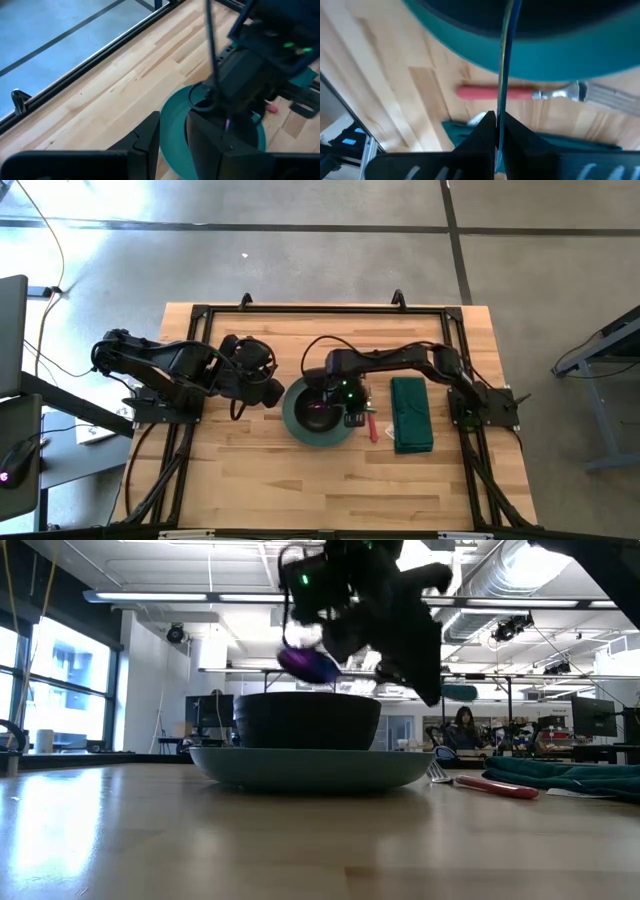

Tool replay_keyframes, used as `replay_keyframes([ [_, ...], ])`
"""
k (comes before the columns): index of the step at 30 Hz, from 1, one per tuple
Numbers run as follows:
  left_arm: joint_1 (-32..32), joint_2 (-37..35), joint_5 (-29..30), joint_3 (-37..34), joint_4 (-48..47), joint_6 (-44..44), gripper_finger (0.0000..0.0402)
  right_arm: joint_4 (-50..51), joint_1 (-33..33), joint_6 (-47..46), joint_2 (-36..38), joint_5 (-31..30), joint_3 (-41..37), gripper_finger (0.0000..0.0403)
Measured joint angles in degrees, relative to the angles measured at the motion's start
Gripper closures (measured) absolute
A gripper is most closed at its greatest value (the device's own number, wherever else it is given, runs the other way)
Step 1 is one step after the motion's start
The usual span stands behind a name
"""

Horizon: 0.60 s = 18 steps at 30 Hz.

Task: Set table place
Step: Put the blue spoon into the black bowl on the table

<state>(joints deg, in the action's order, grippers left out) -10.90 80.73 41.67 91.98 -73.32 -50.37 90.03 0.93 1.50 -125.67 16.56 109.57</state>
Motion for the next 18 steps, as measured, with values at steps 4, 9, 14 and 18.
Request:
replay_keyframes([
  [4,0.0,0.0,0.11,0.0,0.0,-0.02,0.0318,0.0,-1.01,0.0,-0.02,-1.47,5.35,0.0403],
  [9,0.0,0.0,2.62,0.0,-0.08,-0.54,0.0318,0.05,-2.63,-0.18,-0.01,-10.57,13.15,0.0403],
  [14,0.0,0.0,4.84,0.0,-0.6,-0.96,0.0318,-0.03,-3.41,-0.17,0.28,-12.05,23.8,0.0403],
  [18,0.0,0.0,5.06,0.0,-4.07,-2.3,0.0318,-0.49,-3.14,-0.94,6.08,-13.73,22.88,0.0403],
])
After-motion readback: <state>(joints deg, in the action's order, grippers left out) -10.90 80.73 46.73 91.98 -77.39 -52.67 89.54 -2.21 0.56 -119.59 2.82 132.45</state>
